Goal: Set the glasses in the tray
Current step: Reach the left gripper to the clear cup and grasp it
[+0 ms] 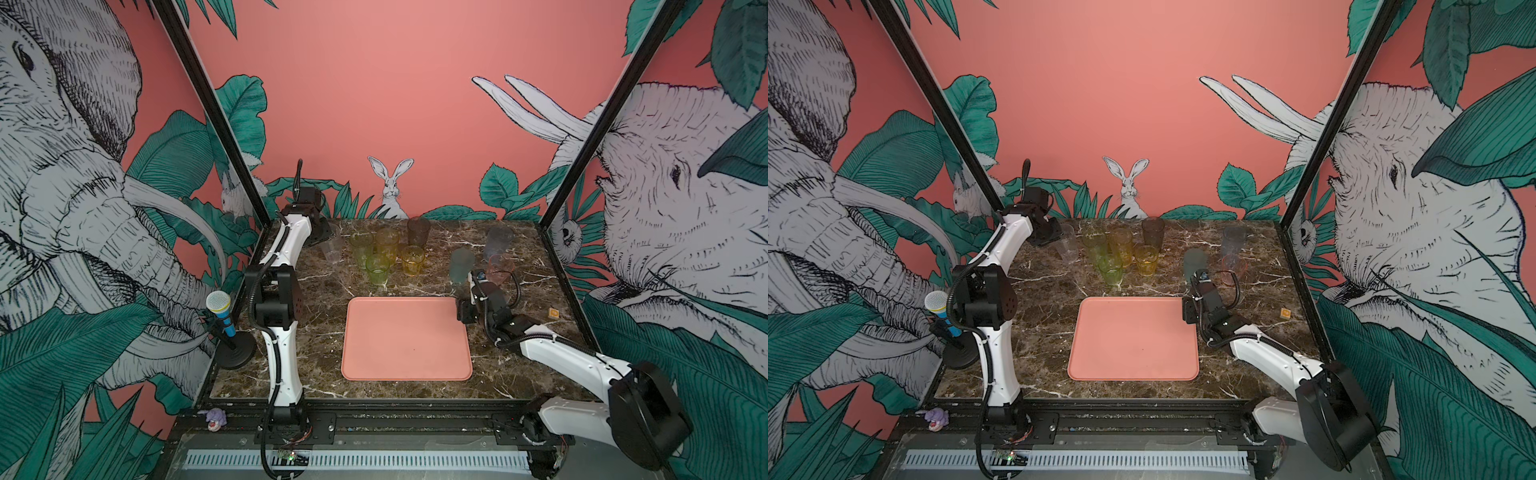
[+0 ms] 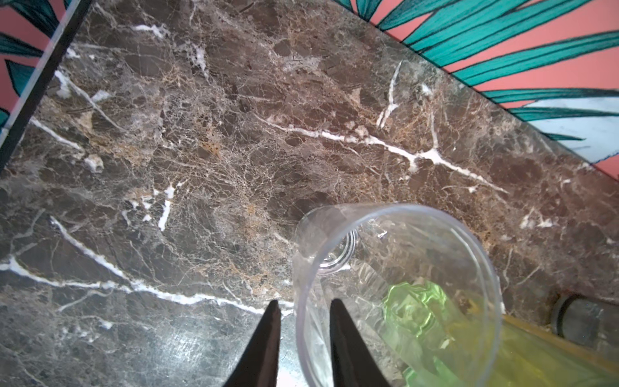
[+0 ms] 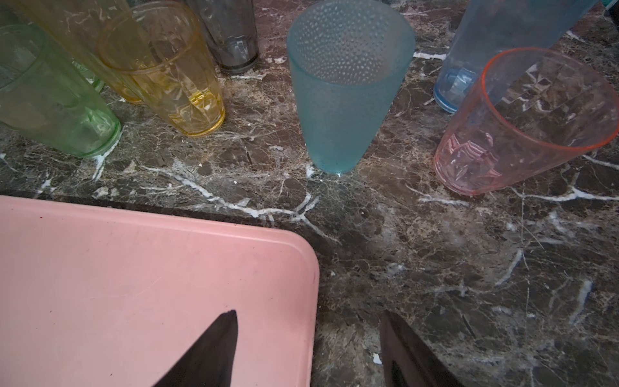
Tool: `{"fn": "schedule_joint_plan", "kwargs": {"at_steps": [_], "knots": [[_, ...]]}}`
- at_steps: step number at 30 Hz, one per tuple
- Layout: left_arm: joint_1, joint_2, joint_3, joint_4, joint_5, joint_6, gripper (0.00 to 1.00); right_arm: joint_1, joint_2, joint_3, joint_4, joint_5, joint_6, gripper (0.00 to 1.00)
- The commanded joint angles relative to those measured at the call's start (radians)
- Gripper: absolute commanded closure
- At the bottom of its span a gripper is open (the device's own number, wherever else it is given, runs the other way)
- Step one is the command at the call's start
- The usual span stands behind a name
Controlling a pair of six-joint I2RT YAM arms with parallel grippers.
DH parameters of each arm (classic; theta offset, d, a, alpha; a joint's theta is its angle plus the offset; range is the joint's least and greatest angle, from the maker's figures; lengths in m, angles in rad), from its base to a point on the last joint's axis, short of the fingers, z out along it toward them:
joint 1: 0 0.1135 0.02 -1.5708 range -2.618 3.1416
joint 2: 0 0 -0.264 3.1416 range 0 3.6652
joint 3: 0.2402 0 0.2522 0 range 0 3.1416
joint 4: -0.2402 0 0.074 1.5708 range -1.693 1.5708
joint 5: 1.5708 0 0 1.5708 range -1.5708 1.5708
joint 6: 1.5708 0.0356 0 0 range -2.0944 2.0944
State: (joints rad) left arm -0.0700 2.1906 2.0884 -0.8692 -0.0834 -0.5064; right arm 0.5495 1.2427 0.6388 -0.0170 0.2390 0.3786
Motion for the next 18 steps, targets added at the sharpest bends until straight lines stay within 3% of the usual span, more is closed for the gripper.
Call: {"fn": "schedule_joint_plan", "kwargs": {"at_steps": [1, 13, 18], "knots": [[0.01, 0.007, 0.027, -0.013, 0.018, -0.002, 0.78, -0.003, 0.01, 0.034, 0.009, 0.004, 0.013, 0.3], [0.014, -0.02, -0.026, -0.004, 0.038, 0.021, 0.99, -0.003, 0.015, 0.045, -0.009, 0.002, 0.017, 0.3], [0.013, -0.071, -0.062, -0.007, 0.072, 0.029, 1.0, -0.003, 0.025, 0.052, -0.016, 0.003, 0.018, 0.3]]}}
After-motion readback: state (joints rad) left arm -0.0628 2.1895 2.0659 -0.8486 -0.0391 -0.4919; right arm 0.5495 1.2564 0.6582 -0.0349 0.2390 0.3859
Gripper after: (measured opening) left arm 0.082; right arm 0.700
